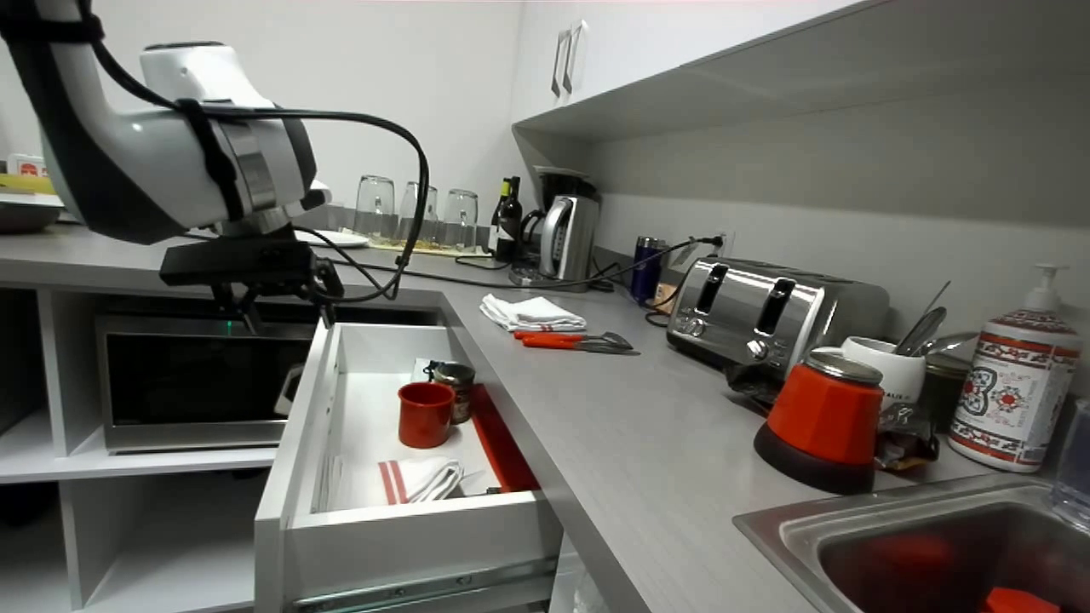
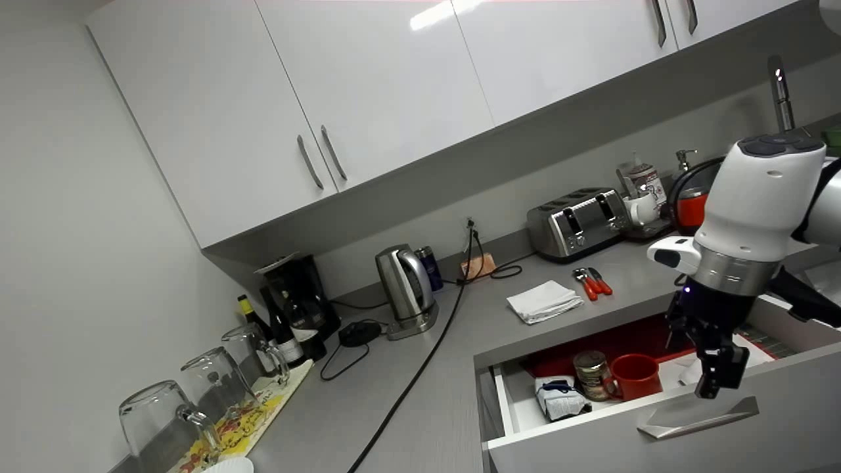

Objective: Open the topmost drawer, remove a red mug from it, put the mug on the counter, and then close the drawer

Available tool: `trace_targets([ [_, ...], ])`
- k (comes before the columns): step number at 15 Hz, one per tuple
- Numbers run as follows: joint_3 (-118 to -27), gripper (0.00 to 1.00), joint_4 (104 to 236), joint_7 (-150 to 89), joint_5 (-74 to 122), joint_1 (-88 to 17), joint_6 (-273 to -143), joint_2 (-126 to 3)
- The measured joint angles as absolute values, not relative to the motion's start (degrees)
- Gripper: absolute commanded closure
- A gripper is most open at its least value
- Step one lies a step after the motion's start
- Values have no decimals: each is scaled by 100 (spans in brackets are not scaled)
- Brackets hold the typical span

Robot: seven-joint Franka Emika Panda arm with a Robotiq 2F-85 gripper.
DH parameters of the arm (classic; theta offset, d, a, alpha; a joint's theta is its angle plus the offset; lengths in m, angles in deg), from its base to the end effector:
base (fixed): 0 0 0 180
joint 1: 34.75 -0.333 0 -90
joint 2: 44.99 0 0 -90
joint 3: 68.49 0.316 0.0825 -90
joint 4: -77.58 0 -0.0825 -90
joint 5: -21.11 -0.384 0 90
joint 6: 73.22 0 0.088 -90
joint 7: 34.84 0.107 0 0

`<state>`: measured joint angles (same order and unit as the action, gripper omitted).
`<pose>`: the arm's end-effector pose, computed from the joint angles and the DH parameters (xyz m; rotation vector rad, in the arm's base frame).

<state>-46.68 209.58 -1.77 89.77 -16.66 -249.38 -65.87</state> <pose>0.5143 0.1111 0.2312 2.8489 0.9055 0.7174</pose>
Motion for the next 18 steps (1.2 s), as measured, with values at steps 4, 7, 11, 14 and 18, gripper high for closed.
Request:
trace_targets([
  [4, -3725, 0, 20933, -1015, 7553, -1102, -24903, -6632],
  [7, -3167, 0, 20742, -1252, 6892, -723, -24583, -6630],
  [11, -3714, 0, 20246, -1669, 5953, -1194, -24055, -6538],
  [14, -4114, 0, 19882, -1603, 5920, -1449, -23576, -6512],
  [18, -4321, 0, 19616, -1538, 5922, -1477, -23108, -6643],
])
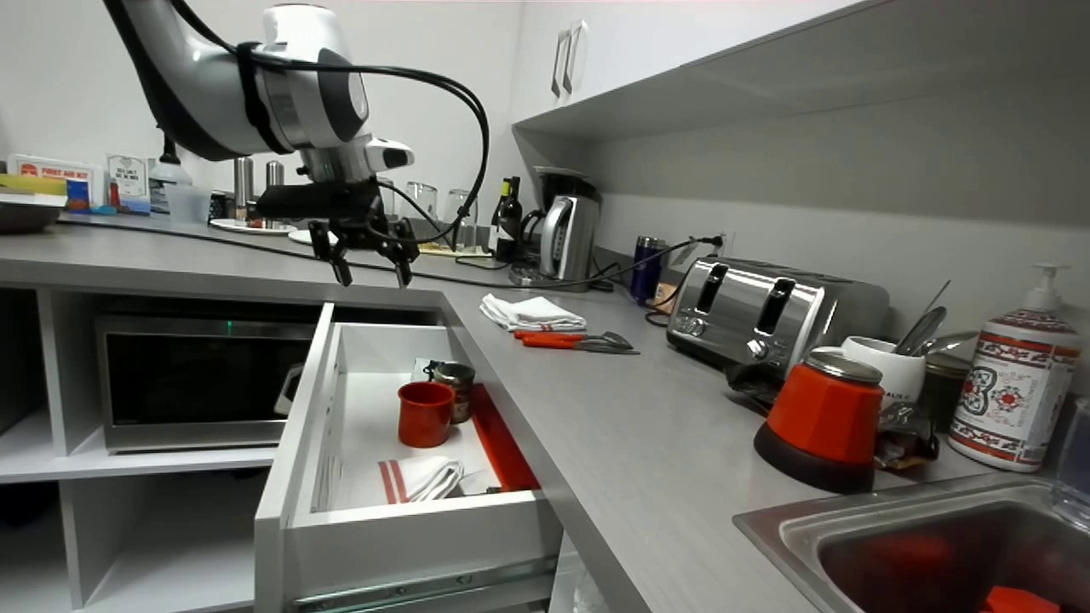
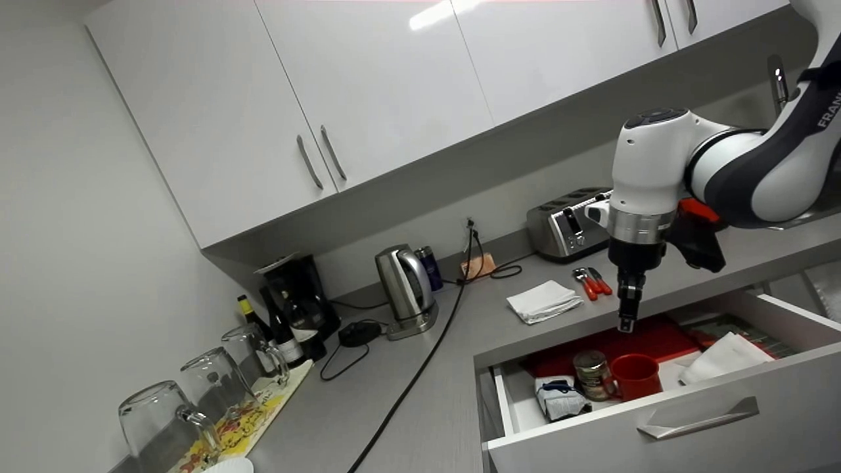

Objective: Open the topmost drawer, remove a red mug from it, put the mug on the counter, and then close the drawer

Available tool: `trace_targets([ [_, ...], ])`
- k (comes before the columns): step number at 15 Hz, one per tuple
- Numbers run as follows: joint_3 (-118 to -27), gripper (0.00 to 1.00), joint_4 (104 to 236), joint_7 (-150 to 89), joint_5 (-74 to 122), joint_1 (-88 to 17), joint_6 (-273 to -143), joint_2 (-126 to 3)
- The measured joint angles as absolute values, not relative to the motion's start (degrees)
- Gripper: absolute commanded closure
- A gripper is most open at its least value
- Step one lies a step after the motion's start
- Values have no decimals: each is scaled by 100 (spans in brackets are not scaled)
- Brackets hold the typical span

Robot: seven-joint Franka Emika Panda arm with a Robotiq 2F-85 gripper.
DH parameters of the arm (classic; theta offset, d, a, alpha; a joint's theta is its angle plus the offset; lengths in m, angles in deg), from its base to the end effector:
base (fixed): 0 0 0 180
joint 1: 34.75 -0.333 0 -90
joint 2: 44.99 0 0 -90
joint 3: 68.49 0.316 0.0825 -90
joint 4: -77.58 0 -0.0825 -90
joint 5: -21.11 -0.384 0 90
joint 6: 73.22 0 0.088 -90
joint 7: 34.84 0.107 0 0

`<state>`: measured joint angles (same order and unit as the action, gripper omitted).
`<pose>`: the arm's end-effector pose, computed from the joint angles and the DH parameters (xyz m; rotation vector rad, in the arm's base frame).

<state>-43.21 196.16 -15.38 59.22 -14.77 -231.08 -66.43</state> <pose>0.6103 0.0710 0.2999 2.9321 0.3998 0.6034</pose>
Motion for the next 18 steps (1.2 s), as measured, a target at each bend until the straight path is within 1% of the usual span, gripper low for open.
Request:
trace_targets([
  [4, -5637, 0, 19461, -1837, 5026, -2659, -23077, -6811],
  [7, -6226, 0, 19336, -1967, 4490, -3251, -23031, -7015],
  [12, -6675, 0, 19078, -2094, 3991, -3685, -22895, -7363],
  [18, -6920, 0, 18611, -2180, 3723, -3800, -22695, -7831],
])
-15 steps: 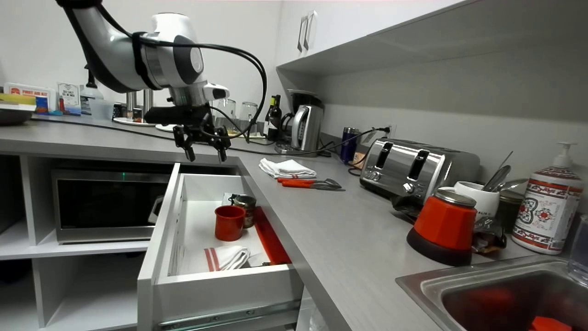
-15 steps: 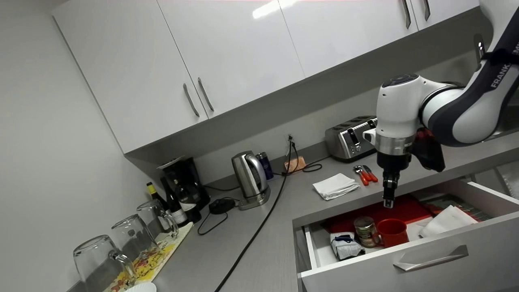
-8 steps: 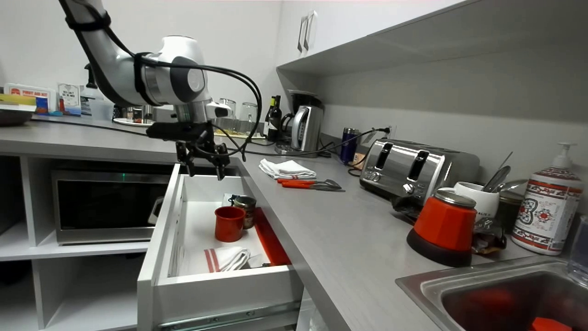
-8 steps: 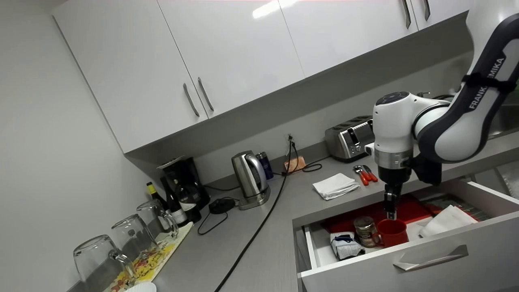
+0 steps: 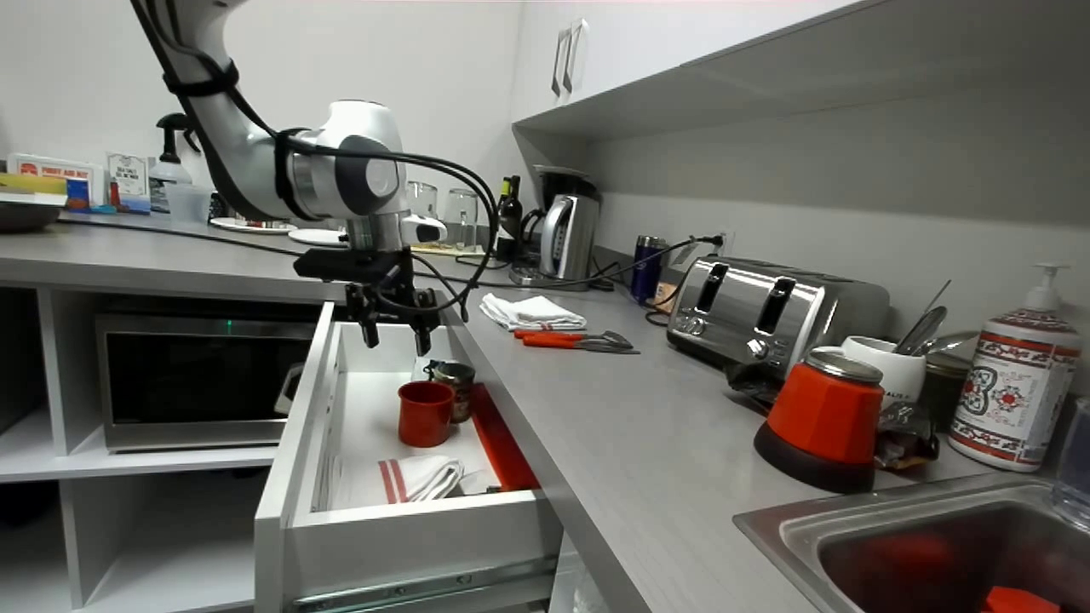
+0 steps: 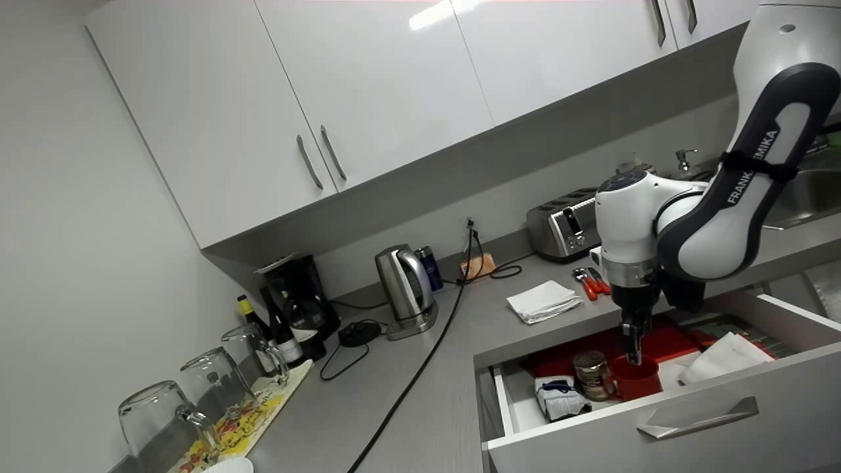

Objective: Open the topmost drawer, remove a red mug from it, put the mug on the counter, and then close the drawer

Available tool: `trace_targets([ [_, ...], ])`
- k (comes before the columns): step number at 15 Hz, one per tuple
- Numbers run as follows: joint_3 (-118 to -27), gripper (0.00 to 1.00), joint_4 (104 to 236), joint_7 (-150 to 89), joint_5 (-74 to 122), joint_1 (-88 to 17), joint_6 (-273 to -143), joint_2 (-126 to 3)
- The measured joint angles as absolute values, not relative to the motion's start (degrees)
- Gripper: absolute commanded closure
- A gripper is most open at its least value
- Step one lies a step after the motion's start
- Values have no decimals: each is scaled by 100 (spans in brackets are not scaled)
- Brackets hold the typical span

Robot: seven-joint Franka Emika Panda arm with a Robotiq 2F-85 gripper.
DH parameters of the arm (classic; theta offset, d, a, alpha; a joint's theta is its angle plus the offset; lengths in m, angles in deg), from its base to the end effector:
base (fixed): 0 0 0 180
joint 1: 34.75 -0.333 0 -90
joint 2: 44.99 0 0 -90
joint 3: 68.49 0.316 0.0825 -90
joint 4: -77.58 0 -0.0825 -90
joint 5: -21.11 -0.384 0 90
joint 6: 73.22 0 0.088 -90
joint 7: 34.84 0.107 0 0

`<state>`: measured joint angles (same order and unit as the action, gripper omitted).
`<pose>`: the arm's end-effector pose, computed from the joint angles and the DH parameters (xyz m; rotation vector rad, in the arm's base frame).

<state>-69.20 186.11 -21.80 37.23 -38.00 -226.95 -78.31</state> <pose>0.6507 0.0381 0.2133 2.9944 0.0888 0.3377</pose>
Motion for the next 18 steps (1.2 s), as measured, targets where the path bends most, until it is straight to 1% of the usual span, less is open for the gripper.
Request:
trace_targets([
  [9, -6945, 0, 17668, -2563, 3351, -3792, -22567, -8784],
  [18, -6931, 0, 16920, -2713, 3181, -3802, -22141, -9389],
])
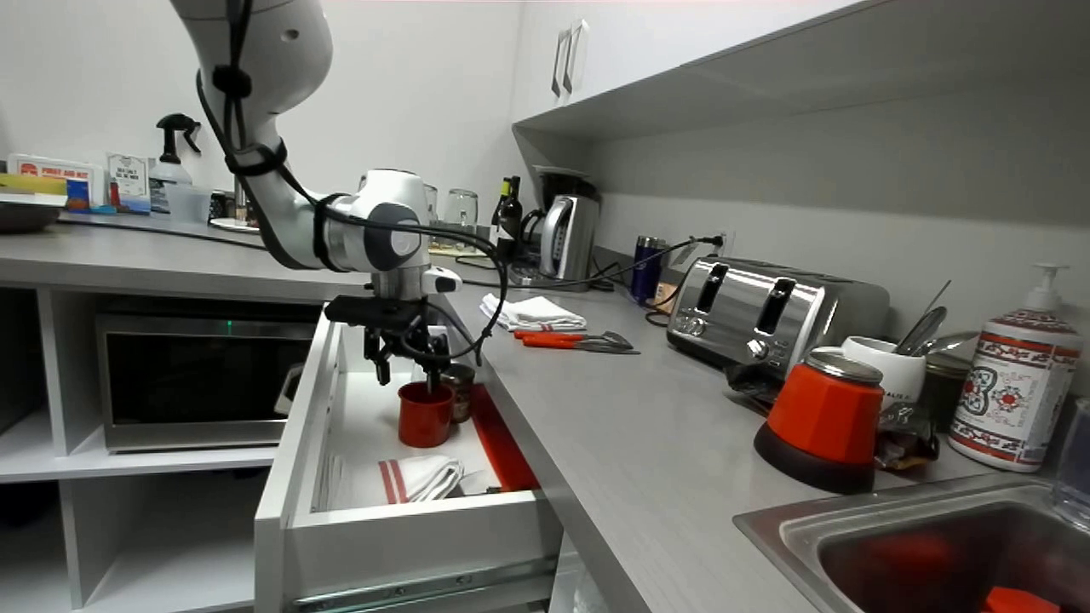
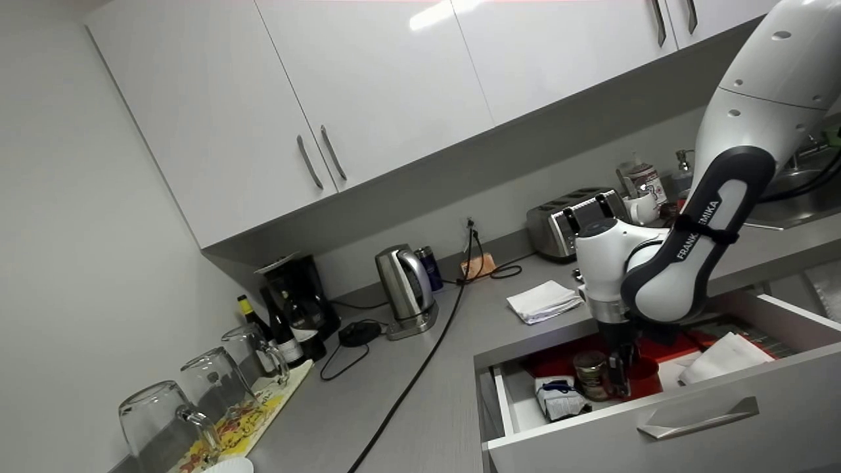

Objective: Open the topmost drawer, remove a red mug from it, put the mug on the counter, and then close the drawer

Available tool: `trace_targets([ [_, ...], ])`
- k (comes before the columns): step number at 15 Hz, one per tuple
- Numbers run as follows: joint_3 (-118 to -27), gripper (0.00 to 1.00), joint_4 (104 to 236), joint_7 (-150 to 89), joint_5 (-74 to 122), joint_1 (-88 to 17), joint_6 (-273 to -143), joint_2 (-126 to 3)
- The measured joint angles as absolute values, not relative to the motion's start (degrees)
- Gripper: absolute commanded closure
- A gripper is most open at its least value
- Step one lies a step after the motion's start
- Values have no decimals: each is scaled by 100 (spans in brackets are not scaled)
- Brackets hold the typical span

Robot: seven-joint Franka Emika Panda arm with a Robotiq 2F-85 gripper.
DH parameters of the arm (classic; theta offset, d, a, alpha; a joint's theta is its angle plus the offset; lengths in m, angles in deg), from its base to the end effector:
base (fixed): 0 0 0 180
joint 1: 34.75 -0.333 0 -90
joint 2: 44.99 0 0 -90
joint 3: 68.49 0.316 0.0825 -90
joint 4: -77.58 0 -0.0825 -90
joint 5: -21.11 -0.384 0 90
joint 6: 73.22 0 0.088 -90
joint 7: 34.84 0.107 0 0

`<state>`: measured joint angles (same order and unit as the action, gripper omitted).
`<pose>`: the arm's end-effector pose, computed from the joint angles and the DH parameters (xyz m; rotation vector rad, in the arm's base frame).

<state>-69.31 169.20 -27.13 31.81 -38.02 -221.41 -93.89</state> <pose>0.7006 0.0348 0.1401 3.0253 0.1000 0.2169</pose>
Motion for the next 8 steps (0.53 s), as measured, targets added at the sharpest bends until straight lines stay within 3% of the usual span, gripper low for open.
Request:
trace_targets([
  [6, -6929, 0, 16636, -2713, 3165, -3820, -21856, -9652],
  [7, -6926, 6, 16602, -2713, 3163, -3827, -21805, -9693],
  [8, -6923, 28, 16571, -2713, 3161, -3837, -21764, -9735],
])
